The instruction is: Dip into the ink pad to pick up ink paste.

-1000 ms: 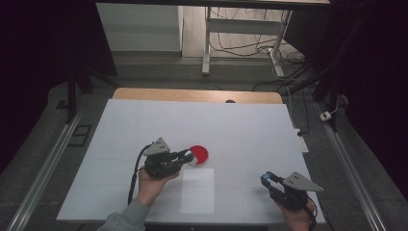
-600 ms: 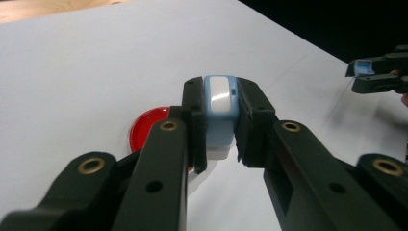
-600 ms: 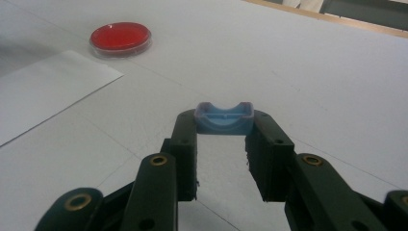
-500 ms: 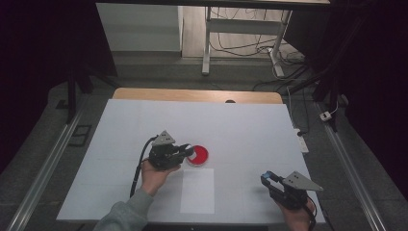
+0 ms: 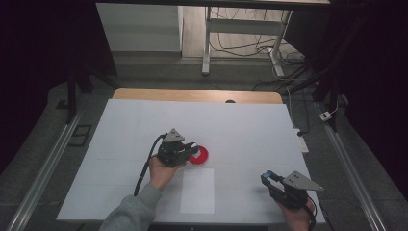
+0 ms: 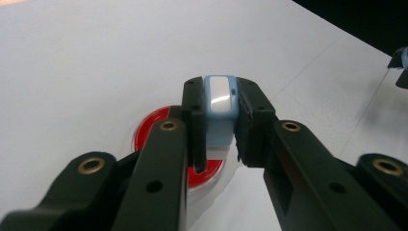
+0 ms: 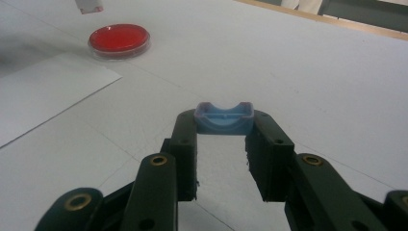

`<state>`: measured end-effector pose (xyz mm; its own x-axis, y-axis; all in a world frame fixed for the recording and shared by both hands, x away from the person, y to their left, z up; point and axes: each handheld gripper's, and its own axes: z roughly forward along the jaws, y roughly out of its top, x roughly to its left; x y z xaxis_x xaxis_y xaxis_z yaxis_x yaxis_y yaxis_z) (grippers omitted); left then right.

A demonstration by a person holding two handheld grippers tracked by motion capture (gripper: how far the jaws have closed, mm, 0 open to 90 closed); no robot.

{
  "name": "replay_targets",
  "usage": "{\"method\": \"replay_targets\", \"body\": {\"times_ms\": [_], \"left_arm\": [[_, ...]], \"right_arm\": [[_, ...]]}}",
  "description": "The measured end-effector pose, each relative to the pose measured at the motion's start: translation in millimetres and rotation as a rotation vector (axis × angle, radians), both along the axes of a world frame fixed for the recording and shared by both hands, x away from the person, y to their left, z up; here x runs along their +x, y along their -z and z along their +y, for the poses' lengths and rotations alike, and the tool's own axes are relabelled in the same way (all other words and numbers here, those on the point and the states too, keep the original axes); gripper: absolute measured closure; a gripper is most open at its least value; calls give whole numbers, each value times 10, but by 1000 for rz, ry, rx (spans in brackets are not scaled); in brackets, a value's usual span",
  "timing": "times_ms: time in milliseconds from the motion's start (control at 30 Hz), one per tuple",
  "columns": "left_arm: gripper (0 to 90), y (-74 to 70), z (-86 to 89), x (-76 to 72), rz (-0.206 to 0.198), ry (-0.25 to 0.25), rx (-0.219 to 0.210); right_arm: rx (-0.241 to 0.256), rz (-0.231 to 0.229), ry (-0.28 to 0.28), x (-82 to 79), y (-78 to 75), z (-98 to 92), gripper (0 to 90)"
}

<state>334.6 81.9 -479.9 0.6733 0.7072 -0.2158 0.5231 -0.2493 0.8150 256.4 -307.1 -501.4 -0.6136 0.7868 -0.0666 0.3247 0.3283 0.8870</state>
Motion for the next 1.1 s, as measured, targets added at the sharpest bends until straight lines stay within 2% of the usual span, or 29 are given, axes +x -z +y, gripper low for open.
{"method": "replay_targets", "body": {"times_ms": [433,1100], "left_arm": [[757,81,-83,119,18,-15,21],[757,162,-202,179,30,-16,47]], "right_arm": [[0,3,0,0,5,7,651],[-4,4,-3,2,9,13,651]]}}
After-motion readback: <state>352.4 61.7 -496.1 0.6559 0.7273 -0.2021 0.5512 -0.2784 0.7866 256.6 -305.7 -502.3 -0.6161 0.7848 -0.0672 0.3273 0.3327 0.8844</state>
